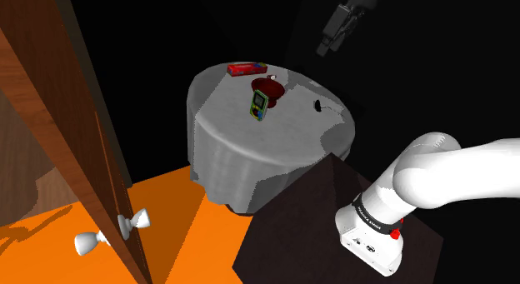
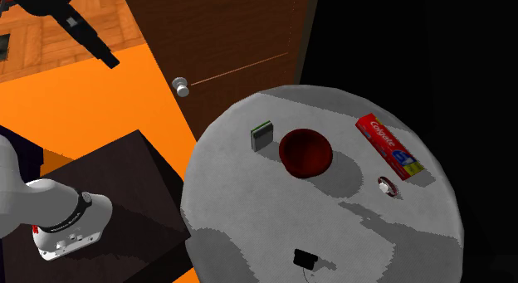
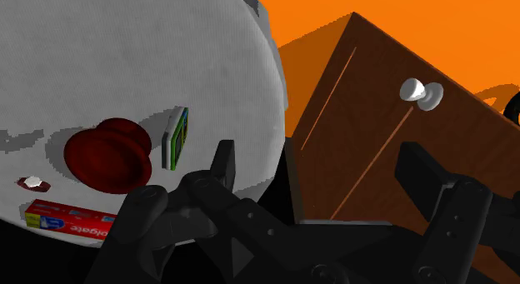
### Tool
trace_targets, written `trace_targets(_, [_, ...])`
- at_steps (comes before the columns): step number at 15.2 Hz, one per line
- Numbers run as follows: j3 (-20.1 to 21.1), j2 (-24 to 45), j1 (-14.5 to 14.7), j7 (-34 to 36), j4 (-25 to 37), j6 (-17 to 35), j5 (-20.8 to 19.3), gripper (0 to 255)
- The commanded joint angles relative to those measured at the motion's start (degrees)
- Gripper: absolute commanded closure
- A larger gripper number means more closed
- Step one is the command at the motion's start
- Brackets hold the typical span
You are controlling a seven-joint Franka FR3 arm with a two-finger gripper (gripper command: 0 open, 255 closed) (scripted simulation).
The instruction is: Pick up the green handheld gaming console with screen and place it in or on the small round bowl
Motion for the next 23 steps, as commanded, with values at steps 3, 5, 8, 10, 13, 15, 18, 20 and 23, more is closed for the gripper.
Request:
trace_targets(3, [-0.46, 2.24, -0.43, -0.85, -1.43, 3.69, -0.46, 0])
trace_targets(5, [-0.93, 4.76, -0.87, -1.66, -2.56, 7.37, -0.89, 0])
trace_targets(8, [-1.62, 9.05, -1.53, -2.82, -3.68, 12.83, -1.46, 0])
trace_targets(10, [-2.08, 12.23, -1.97, -3.57, -4.03, 16.4, -1.8, 0])
trace_targets(13, [-2.79, 17.4, -2.56, -4.63, -3.95, 21.57, -2.25, 0])
trace_targets(15, [-3.27, 21.08, -2.93, -5.32, -3.5, 24.86, -2.49, 0])
trace_targets(18, [-4.0, 26.88, -3.42, -6.34, -2.24, 29.5, -2.74, 0])
trace_targets(20, [-4.49, 30.9, -3.73, -7.02, -1.0, 32.34, -2.82, 0])
trace_targets(23, [-5.17, 37.07, -4.17, -8.06, 1.42, 36.2, -2.77, 0])
